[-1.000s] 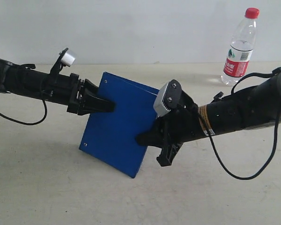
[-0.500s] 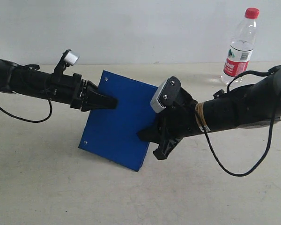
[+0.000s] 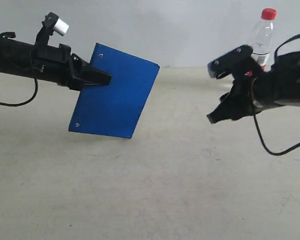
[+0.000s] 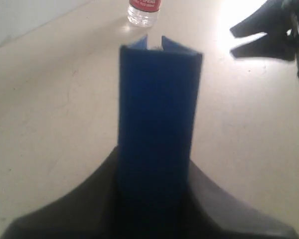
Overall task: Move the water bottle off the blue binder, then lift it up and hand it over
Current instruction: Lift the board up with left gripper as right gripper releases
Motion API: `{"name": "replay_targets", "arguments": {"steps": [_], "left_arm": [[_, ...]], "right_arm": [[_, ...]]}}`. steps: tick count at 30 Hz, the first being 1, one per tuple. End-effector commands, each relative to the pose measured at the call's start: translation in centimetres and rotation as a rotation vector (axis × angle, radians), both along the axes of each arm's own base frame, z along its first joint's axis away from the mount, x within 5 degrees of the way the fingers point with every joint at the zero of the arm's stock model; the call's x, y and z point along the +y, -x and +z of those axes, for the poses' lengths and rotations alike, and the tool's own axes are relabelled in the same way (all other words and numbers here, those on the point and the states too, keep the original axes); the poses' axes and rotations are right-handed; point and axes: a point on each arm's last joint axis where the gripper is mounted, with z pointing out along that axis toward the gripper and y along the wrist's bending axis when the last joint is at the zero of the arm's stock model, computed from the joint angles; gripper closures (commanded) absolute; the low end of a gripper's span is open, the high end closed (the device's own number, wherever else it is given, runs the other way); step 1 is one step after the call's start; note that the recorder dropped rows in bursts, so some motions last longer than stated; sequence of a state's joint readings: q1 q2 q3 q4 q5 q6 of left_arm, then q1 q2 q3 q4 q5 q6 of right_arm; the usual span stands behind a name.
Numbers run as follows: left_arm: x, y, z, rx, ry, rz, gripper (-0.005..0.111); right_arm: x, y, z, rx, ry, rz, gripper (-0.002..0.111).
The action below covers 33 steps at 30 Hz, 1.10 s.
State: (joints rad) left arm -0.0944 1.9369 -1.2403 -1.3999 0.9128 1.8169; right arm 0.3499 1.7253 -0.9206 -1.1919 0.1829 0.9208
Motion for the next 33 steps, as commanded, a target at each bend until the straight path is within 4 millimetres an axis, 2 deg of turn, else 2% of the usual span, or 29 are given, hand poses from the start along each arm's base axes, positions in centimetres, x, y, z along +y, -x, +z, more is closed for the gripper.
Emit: {"name": "replay_targets", "arguments": {"steps": [1, 2, 3, 5, 7, 12, 16, 20, 25, 28, 33], "left_arm": [[-1.2, 5.3, 4.6, -0.132, -0.06, 0.107, 0.102], [-1.6, 6.3, 5.7, -0.191, -0.071, 0.124, 0.102], [-1.9, 7.8, 8.1, -0.281, -0.049, 0.175, 0.102], [-1.9, 9.2, 11.3, -0.359, 0.008, 0.256, 0.102], [-1.5, 9.8, 12.8, -0.365, 0.079, 0.318, 0.102], [-1.5, 10.5, 13.9, -0.42, 0.096, 0.289, 0.102], [-1.4, 10.7, 14.2, -0.428, 0.095, 0.296, 0.102], [-1.4, 10.7, 14.2, -0.428, 0.095, 0.296, 0.102], [-1.3, 10.6, 14.1, -0.428, 0.087, 0.31, 0.102], [-1.3, 10.6, 14.1, -0.428, 0.087, 0.31, 0.09], [-1.3, 10.6, 14.1, -0.424, 0.09, 0.312, 0.051]], "right_arm": [[-1.1, 2.6, 8.7, -0.237, -0.117, -0.027, 0.107], [-1.5, 3.4, 10.3, -0.281, -0.148, -0.051, 0.107], [-2.0, 4.2, 11.8, -0.317, -0.176, -0.095, 0.107], [-2.9, 5.2, 13.1, -0.341, -0.202, -0.166, 0.107], [-3.2, 5.6, 13.5, -0.334, -0.22, -0.202, 0.107], [-3.6, 6.4, 13.4, -0.273, -0.201, -0.238, 0.107], [-3.9, 7.3, 14.1, -0.265, -0.2, -0.234, 0.107], [-4.2, 8.6, 16.0, -0.339, -0.235, -0.206, 0.107], [-5.3, 11.3, 18.6, -0.415, -0.308, -0.232, 0.107], [-6.1, 13.4, 20.3, -0.489, -0.339, -0.231, 0.107], [-7.4, 16.2, 22.0, -0.555, -0.36, -0.261, 0.107]]}}
